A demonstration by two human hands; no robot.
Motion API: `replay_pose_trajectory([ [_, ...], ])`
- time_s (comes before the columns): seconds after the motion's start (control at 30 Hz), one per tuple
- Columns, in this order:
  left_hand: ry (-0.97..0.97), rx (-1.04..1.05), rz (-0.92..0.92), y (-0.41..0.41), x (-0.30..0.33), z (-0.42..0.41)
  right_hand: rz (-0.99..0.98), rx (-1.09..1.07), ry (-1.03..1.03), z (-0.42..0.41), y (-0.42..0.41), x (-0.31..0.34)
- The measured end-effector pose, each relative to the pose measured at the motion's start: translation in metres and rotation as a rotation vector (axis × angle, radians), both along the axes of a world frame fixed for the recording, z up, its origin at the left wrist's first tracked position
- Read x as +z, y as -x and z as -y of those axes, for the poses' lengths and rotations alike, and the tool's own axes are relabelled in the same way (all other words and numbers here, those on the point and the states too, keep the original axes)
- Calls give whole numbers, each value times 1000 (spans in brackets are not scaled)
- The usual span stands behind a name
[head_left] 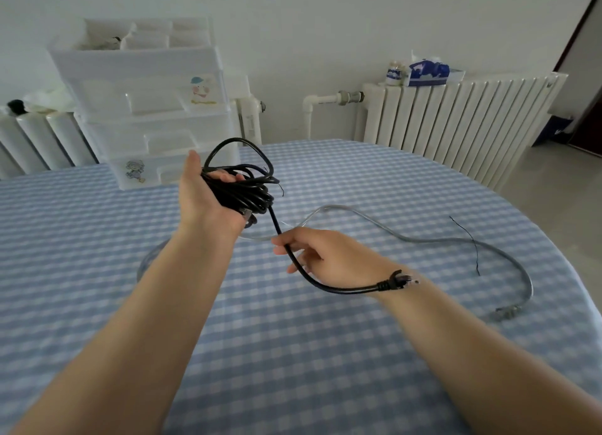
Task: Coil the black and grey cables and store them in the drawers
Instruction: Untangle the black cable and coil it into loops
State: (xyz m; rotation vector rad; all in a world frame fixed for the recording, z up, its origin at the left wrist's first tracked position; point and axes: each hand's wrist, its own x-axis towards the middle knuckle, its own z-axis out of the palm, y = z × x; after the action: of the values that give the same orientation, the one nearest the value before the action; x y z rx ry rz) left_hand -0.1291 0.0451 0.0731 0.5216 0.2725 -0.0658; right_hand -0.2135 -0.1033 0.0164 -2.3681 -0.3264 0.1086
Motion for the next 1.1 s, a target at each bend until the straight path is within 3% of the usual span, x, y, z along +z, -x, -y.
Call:
replay_pose_trajectory([
  [0.17,-150,-2,34,-1,-5,-1,-26,-3,-84,-2,6,10],
  [0.3,-395,-5,135,-3,-13,2,123,-22,-139,-2,13,21],
  [0.57,-1276,-262,545,18,-31,32,195,-22,-349,-3,21,32],
  [0.7,-1169,-674,741,31,-35,37,126,-106,-468,8,18,39],
  [0.9,-1085,-863,721,29,-33,38,-19,-245,-712,14,13,40],
  [1.1,-1021,-955,665,31,-30,34,-14,-593,-831,29,5,40],
])
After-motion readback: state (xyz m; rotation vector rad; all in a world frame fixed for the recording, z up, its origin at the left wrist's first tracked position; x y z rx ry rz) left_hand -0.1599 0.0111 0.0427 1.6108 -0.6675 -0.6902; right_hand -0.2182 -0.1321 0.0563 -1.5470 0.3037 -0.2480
